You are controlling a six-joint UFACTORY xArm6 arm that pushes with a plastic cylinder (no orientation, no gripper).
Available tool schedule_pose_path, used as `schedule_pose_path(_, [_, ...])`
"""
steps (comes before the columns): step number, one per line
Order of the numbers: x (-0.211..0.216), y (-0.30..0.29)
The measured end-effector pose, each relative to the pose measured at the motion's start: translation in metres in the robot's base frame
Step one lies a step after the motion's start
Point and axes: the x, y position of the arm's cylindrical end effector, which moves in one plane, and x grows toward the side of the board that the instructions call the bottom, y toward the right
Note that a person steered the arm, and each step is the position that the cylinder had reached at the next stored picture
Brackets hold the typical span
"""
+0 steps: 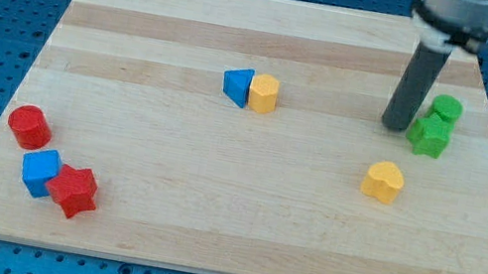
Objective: Move yellow heart at the bottom of yellow hexagon
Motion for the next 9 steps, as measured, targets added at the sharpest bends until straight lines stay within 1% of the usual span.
schedule_pose_path(1, [0.047,-0.021])
schedule_pose_path(2, [0.061,-0.021])
schedule_pose_path(3, [0.061,-0.017])
schedule_pose_path(5, [0.051,0.074])
schedule_pose_path(6, [0.064,0.115])
schedule_pose_path(7, [0.090,0.113])
schedule_pose_path(8, [0.116,0.068])
schedule_pose_path(9, [0.116,-0.017])
